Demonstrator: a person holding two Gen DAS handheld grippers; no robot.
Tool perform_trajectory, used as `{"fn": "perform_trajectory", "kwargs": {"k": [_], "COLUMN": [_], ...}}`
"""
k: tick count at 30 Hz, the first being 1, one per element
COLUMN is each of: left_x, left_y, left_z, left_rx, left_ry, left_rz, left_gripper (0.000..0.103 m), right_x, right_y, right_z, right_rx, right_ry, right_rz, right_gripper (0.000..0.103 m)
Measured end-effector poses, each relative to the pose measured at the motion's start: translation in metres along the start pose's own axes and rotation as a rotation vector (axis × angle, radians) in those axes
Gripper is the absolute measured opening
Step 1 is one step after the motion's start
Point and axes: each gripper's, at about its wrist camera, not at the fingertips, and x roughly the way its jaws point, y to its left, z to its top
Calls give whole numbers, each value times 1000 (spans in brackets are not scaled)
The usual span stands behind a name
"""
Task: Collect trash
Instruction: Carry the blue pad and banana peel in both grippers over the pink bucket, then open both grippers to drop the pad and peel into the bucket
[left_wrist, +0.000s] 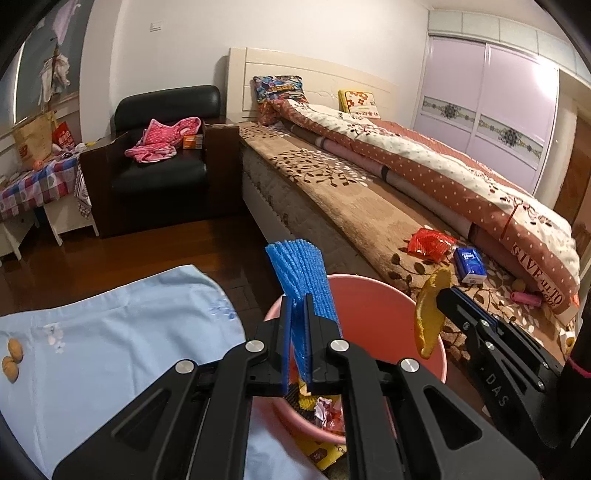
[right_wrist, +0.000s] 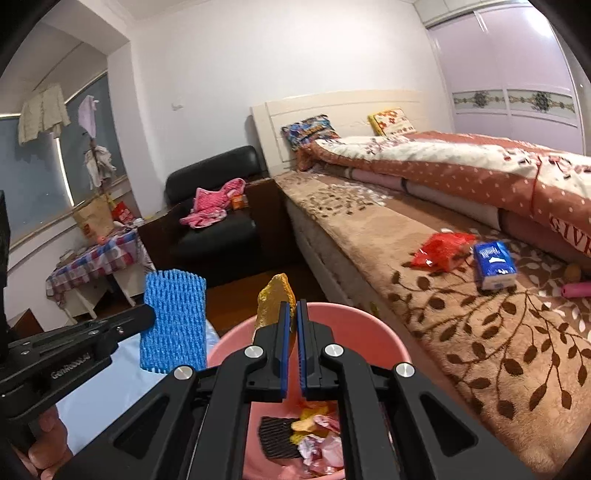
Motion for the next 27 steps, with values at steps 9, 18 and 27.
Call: {"fn": "perform_trajectory", "kwargs": {"k": [9, 18, 27], "left_x": [30, 54, 70], "left_y": [-20, -26, -26], "left_z": [-5, -17, -25], "left_rx": [40, 78, 86], "left_ry": [40, 92, 133], "left_rz": [-4, 3, 14], "left_gripper": [5, 5, 5], "right_x": [30, 40, 46], "right_y": [-22, -18, -21], "right_z": [-14, -21, -24], "right_rx": [21, -5, -1], "right_ry": [71, 93, 113], "right_rz": [-51, -71, -71], "right_gripper": [4, 4, 4]}}
